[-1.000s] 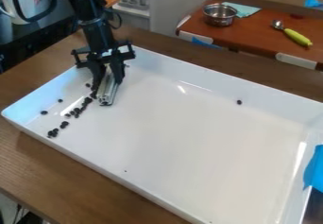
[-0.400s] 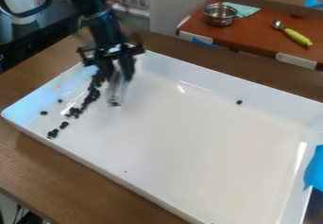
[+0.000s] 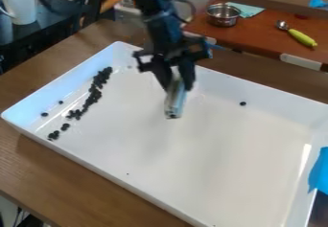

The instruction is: Sweep into pile

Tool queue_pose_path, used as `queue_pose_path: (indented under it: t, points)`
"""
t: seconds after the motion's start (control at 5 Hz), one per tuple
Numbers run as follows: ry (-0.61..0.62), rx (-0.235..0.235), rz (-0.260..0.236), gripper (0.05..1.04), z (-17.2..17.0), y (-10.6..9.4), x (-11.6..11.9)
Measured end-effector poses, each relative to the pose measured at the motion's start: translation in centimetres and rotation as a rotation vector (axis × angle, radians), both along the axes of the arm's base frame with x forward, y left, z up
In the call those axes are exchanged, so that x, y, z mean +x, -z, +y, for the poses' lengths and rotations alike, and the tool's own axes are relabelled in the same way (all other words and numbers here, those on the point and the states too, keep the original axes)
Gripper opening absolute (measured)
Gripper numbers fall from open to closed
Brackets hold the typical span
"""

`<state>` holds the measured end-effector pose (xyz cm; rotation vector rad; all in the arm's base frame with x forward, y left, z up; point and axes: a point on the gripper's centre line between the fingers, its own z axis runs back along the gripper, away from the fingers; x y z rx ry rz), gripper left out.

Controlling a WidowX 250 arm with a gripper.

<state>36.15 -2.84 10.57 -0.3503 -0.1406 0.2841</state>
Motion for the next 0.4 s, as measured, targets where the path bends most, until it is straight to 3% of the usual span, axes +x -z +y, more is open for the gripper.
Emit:
queue_pose_path:
  t: [0.2, 0.4]
  points:
    - [0.080, 0.036, 0.024, 0.380, -5.5, 0.3, -0.8]
    - [0.116, 0.075, 0.108, 0.380, -9.4, 3.1, -2.1]
